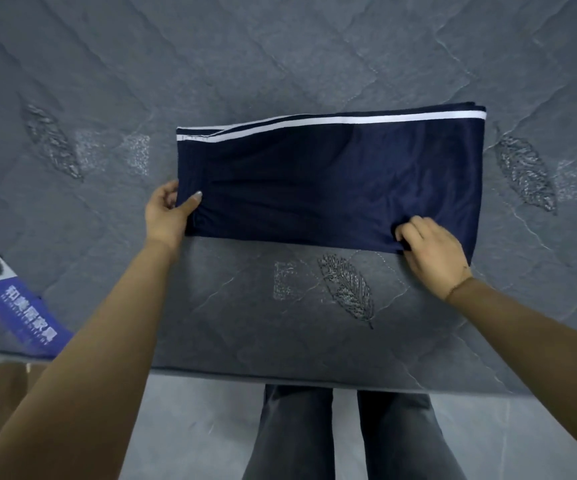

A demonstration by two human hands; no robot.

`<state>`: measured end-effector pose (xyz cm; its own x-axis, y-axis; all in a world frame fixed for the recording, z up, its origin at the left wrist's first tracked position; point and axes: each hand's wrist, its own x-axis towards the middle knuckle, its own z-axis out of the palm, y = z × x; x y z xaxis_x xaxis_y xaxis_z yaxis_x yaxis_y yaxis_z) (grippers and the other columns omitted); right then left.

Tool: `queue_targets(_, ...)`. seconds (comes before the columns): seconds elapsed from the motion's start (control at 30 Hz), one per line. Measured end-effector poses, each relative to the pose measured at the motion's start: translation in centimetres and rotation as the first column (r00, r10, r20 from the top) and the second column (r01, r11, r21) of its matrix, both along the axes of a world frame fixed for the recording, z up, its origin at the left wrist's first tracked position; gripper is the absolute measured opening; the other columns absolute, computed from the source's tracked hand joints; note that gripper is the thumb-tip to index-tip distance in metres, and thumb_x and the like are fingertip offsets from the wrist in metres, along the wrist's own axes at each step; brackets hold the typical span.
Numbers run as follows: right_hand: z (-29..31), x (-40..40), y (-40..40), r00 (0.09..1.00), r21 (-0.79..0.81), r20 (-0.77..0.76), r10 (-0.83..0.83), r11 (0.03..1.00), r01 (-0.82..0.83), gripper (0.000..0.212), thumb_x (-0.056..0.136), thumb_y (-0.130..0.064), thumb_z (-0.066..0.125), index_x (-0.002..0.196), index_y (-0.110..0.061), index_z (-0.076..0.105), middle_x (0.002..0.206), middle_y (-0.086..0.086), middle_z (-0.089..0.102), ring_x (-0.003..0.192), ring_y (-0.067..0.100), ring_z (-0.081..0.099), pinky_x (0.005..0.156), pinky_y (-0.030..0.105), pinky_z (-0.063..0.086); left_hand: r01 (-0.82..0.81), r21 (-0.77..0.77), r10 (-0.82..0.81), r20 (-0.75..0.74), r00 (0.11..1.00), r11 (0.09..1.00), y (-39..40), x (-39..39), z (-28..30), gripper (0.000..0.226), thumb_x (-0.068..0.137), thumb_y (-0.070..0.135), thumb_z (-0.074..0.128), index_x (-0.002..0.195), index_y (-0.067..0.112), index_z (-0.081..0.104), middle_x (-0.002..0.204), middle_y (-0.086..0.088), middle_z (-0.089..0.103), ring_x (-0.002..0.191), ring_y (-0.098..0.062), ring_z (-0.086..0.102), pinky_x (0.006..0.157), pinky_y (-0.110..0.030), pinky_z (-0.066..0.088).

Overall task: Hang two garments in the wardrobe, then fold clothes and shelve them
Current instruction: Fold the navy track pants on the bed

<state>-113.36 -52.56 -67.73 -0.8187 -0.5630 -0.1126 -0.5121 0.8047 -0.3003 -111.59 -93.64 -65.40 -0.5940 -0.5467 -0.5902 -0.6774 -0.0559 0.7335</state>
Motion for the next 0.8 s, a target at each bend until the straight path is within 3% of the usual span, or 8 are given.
queue_targets(0.13, -0.2, 1.2, -1.1, 0.997, 0.060, 0.032, -0.075, 0.996, 0.073, 0.038, 0.060, 0.020, 0.067, 0.093, 0.001, 0.061, 0.085, 0.019, 0.052, 0.072, 0.035, 0.052, 0.060, 0.038, 0.042, 0.177, -0.377, -0.178, 0.032, 0.984, 0.909, 1.8, 0.6, -1.0, 0.048, 0.095, 0.012, 0.059, 0.140, 0.005, 0.042, 0.136, -0.009, 0.049, 0.121, -0.018, 0.050, 0.108, -0.032, 0.040)
queue_targets(0.27, 1.0, 2.2, -0.7, 0.982, 0.048, 0.140, -0.124, 0.992, 0.119, 0.045, 0.063, 0.010, 0.068, 0.106, -0.003, 0.062, 0.099, 0.014, 0.054, 0.084, 0.034, 0.052, 0.071, 0.041, 0.043, 0.442, -0.746, -0.338, 0.302, 0.891, 0.498, 6.1, 1.2, -0.6, 0.059, 0.097, 0.017, 0.050, 0.152, 0.017, 0.027, 0.160, -0.009, 0.017, 0.147, -0.024, 0.017, 0.117, -0.045, 0.011)
queue_targets(0.33, 1.8, 2.8, 0.3, 0.965, 0.014, 0.223, -0.138, 0.990, 0.139, 0.051, 0.067, 0.008, 0.067, 0.115, -0.005, 0.062, 0.109, 0.012, 0.055, 0.094, 0.032, 0.052, 0.080, 0.043, 0.044, 0.529, -0.756, -0.531, 0.288, 0.797, 0.384, 9.1, 1.3, -0.4, 0.058, 0.098, 0.021, 0.048, 0.152, 0.019, 0.027, 0.162, -0.007, 0.015, 0.149, -0.024, 0.012, 0.118, -0.048, 0.006)
queue_targets(0.43, 2.6, 3.1, 2.3, 0.932, -0.106, 0.293, -0.212, 0.962, 0.251, 0.050, 0.069, 0.015, 0.063, 0.115, -0.003, 0.065, 0.115, 0.014, 0.057, 0.103, 0.033, 0.053, 0.094, 0.040, 0.042, 0.707, -0.679, -0.839, 0.256, 0.480, 0.198, 14.2, 1.6, -1.4, 0.054, 0.101, 0.031, 0.044, 0.152, 0.022, 0.028, 0.162, -0.007, 0.013, 0.150, -0.023, 0.010, 0.120, -0.051, 0.009)
queue_targets(0.53, 2.6, 3.0, 4.4, 0.880, -0.209, 0.288, -0.377, 0.872, 0.442, 0.045, 0.071, 0.021, 0.058, 0.110, -0.001, 0.067, 0.114, 0.016, 0.056, 0.109, 0.029, 0.051, 0.100, 0.023, 0.033, 0.835, -0.549, -0.863, 0.430, 0.266, -0.017, 17.1, 2.1, -3.7, 0.056, 0.102, 0.048, 0.016, 0.155, 0.031, 0.008, 0.163, -0.001, -0.010, 0.150, -0.018, -0.012, 0.119, -0.052, -0.007)
queue_targets(0.63, 1.7, 1.9, 6.7, 0.749, -0.248, 0.354, -0.561, 0.715, 0.653, 0.043, 0.075, 0.023, 0.051, 0.107, -0.001, 0.065, 0.113, 0.017, 0.055, 0.109, 0.030, 0.053, 0.100, 0.030, 0.039, 0.857, -0.515, -0.807, 0.499, 0.316, 0.017, 18.2, 2.0, -5.4, 0.059, 0.100, 0.047, 0.007, 0.155, 0.030, -0.005, 0.160, 0.001, -0.024, 0.146, -0.017, -0.024, 0.115, -0.052, -0.019)
queue_targets(0.7, 1.4, 0.1, 7.9, 0.550, -0.245, 0.530, -0.646, 0.504, 0.828, 0.038, 0.083, 0.018, 0.048, 0.109, -0.005, 0.061, 0.118, 0.018, 0.057, 0.109, 0.027, 0.055, 0.100, 0.031, 0.042, 0.833, -0.546, -0.791, 0.470, 0.391, 0.087, 19.3, 1.8, -5.0, 0.059, 0.102, 0.041, 0.016, 0.156, 0.026, -0.001, 0.161, -0.002, -0.020, 0.147, -0.018, -0.021, 0.114, -0.055, -0.020)
queue_targets(0.8, 1.2, -2.8, 8.8, 0.248, -0.148, 0.780, -0.574, 0.217, 0.965, 0.023, 0.097, 0.001, 0.047, 0.116, -0.007, 0.056, 0.113, 0.010, 0.061, 0.101, 0.018, 0.057, 0.091, 0.024, 0.048, 0.749, -0.609, -0.857, 0.211, 0.470, 0.261, 22.5, 2.6, -3.4, 0.059, 0.100, 0.034, 0.036, 0.154, 0.018, 0.021, 0.164, -0.004, 0.000, 0.150, -0.019, -0.007, 0.117, -0.055, -0.011)
